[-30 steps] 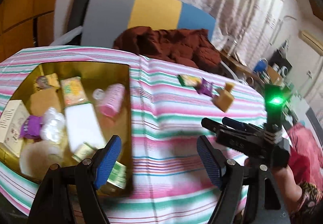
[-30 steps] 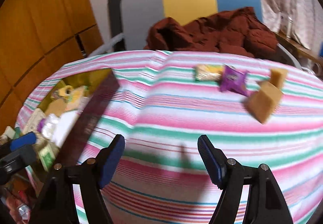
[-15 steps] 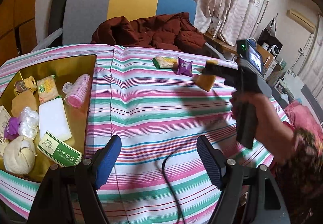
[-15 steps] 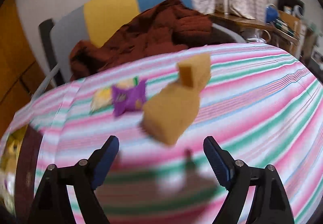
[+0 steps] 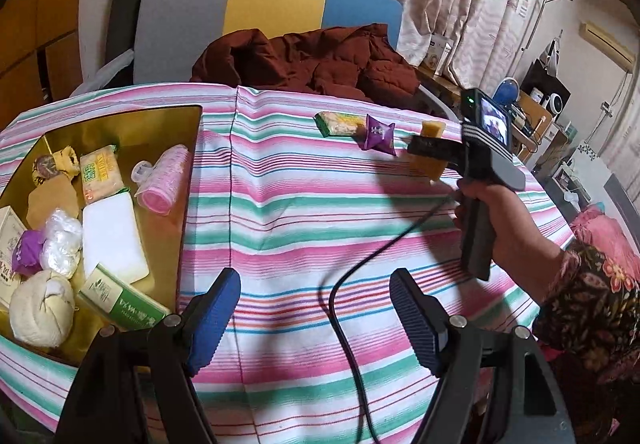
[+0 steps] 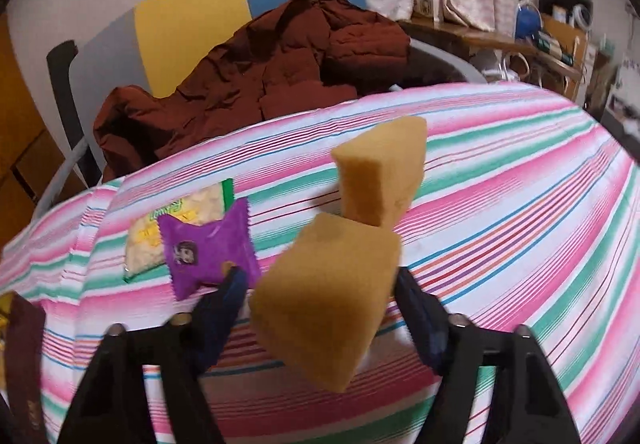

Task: Organize objects
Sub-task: 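Grasp a yellow sponge with the right gripper while the left approaches the purple candy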

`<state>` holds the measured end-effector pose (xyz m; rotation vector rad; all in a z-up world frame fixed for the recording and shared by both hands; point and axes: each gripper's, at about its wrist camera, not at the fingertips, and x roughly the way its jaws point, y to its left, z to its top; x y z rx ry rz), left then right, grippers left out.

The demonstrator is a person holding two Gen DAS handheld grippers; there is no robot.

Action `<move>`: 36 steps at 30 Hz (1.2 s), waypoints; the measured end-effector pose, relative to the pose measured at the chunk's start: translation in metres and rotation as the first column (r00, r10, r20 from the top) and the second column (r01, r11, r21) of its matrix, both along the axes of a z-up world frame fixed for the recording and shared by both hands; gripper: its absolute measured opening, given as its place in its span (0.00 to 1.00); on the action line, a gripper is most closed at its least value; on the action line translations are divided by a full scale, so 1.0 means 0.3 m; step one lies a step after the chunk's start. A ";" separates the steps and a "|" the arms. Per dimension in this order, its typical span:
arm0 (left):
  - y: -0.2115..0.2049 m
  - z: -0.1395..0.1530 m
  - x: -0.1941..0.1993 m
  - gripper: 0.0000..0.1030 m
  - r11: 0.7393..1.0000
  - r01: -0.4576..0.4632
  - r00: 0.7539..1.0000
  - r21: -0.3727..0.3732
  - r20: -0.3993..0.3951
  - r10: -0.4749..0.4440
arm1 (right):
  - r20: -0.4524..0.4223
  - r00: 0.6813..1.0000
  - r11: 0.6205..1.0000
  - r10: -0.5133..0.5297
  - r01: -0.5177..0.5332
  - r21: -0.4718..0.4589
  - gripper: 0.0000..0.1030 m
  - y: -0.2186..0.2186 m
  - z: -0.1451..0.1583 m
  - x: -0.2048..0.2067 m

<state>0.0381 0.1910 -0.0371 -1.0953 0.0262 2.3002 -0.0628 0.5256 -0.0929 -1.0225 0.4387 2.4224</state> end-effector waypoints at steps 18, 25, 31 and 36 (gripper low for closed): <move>0.359 0.018 -0.267 0.81 0.997 0.076 0.997 0.003 0.023 -0.076 | -0.021 0.999 0.997 0.046 -0.044 0.063 0.57 0.081 0.006 0.227; 0.594 -0.047 -0.403 0.82 0.991 0.113 0.993 -0.071 0.028 -0.111 | -0.026 0.999 0.996 0.047 -0.045 0.073 0.57 0.070 -0.008 0.228; 0.746 -0.112 -0.522 0.82 0.993 0.091 0.995 -0.077 0.042 -0.088 | -0.037 0.998 0.997 0.044 -0.041 0.071 0.57 0.073 -0.013 0.231; 0.821 -0.156 -0.587 0.82 0.991 0.059 0.998 -0.118 0.037 -0.055 | -0.035 0.999 0.996 0.042 -0.039 0.084 0.57 0.068 -0.016 0.228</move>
